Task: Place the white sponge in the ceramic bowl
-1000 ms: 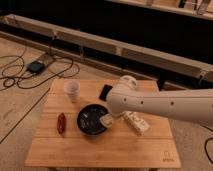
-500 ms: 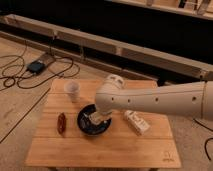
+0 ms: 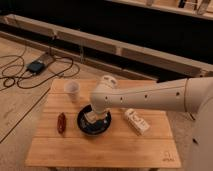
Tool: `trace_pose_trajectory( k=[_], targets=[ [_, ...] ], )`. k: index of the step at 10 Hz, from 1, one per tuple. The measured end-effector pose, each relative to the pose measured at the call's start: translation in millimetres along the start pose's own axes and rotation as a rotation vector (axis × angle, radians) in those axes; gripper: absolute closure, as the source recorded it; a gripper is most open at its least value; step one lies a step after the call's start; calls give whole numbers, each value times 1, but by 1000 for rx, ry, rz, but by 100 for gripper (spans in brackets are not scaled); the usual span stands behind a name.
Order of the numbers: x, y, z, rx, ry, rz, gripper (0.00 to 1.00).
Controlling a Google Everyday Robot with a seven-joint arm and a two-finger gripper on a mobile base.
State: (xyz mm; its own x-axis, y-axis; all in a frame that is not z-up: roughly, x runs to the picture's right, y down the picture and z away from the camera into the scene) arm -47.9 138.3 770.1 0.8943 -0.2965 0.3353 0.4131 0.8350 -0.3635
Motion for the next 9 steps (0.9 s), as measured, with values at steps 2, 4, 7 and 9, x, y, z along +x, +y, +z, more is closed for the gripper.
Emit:
trace_pose_trajectory(
  k=[2, 4, 7, 9],
  targets=[
    [-2, -2, 6, -4, -4, -6, 20],
    [0, -2, 10, -11, -1, -9, 20],
    [9, -4, 8, -7, 8, 5, 20],
    [19, -6, 2, 7, 6, 31, 20]
  ],
)
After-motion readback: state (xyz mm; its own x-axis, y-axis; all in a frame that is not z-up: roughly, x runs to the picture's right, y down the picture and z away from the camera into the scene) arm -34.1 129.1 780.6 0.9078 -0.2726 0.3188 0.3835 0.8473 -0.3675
